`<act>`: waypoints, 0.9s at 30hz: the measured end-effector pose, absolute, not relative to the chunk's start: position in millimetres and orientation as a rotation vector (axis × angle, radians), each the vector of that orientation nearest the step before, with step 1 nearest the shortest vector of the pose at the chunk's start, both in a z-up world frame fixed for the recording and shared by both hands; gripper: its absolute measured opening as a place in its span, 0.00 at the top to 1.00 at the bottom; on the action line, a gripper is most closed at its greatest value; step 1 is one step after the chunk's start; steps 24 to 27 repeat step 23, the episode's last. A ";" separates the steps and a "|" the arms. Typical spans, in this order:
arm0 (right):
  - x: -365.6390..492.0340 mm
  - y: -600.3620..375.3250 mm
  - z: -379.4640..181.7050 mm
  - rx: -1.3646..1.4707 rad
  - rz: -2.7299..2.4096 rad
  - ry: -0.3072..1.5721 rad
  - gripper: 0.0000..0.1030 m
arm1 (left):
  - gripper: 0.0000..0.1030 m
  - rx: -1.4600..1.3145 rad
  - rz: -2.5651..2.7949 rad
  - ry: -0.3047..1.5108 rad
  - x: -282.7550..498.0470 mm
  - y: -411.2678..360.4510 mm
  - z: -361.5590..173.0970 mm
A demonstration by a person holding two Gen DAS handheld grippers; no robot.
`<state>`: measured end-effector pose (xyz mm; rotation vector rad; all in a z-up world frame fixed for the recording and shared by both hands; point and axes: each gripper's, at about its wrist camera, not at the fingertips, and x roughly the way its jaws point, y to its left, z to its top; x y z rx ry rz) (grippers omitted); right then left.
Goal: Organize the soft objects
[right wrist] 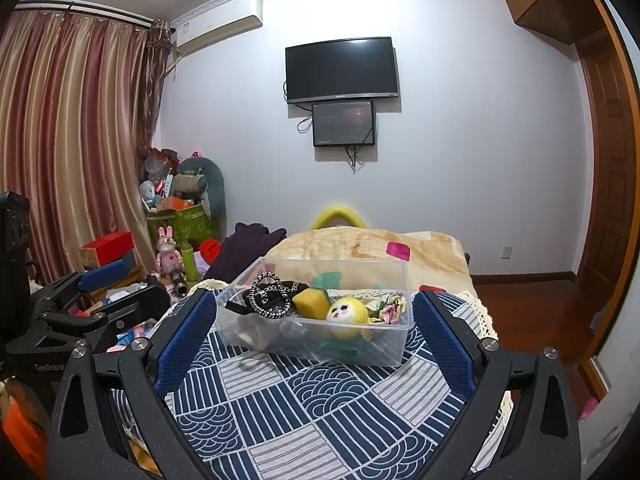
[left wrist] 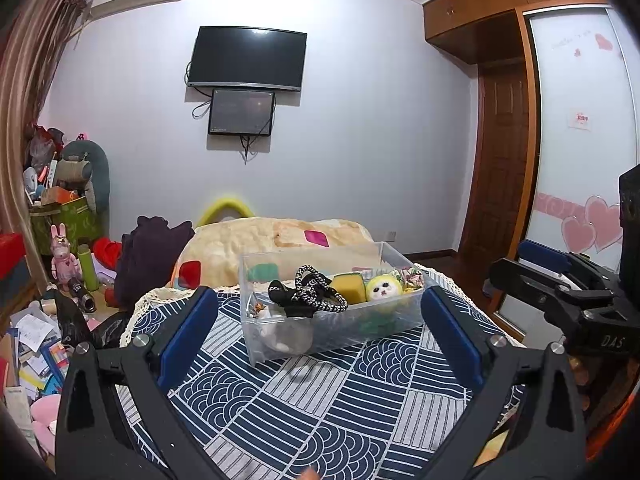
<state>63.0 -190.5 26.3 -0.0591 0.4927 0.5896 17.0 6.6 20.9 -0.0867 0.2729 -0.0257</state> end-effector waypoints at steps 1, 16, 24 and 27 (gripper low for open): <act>62.7 -190.4 25.9 -0.059 0.590 0.493 0.04 | 0.00 -0.086 -0.026 0.272 17.0 6.7 20.7; 62.3 -190.3 25.8 -0.058 0.590 0.495 0.04 | 0.00 -0.087 -0.031 0.275 17.0 3.4 18.5; 62.0 -189.9 25.6 -0.056 0.589 0.496 0.04 | 0.00 -0.079 -0.031 0.271 16.5 2.6 18.4; 62.0 -189.9 25.6 -0.056 0.589 0.496 0.04 | 0.00 -0.079 -0.031 0.271 16.5 2.6 18.4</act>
